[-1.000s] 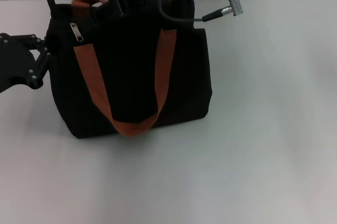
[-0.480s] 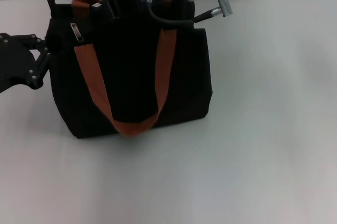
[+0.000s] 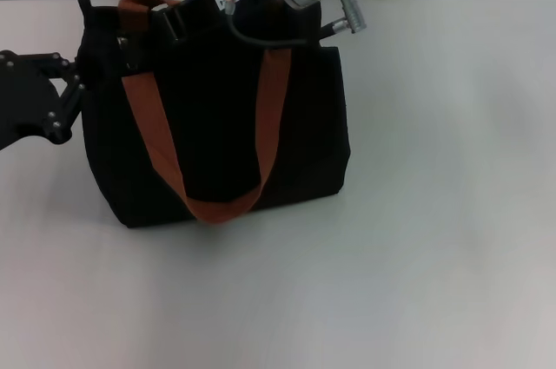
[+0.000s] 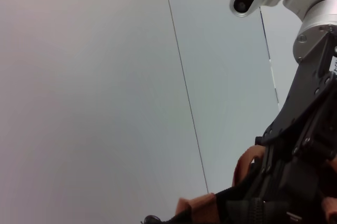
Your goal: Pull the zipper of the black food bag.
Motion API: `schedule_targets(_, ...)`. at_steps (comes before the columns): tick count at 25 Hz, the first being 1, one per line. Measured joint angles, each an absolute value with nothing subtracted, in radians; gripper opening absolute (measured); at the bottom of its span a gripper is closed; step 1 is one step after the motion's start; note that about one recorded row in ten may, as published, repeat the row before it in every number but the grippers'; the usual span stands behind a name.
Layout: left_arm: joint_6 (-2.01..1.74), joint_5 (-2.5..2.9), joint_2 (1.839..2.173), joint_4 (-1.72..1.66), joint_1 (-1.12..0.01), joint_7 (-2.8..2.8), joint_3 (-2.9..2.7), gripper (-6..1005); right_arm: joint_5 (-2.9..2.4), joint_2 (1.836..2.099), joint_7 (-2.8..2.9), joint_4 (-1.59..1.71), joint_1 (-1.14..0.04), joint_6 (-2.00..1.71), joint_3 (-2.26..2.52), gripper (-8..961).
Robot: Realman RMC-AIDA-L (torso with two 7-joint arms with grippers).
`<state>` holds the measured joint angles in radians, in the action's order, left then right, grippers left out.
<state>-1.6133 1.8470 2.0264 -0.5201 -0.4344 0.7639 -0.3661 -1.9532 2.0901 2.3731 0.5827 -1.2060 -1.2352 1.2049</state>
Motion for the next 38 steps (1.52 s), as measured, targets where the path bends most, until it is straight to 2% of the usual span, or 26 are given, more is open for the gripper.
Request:
schedule_targets(13, -1.630, 1.847, 2.025, -0.520, -0.440, 0.764, -0.368, 39, -1.950, 2.093, 2.396, 0.550, -1.237, -1.211, 1.223, 245)
schedule_targets(38, -1.644, 1.849, 2.029, -0.524, -0.481, 0.785, -0.367, 47, -1.923, 2.092, 2.369, 0.554, -1.207, -1.210, 1.227, 244)
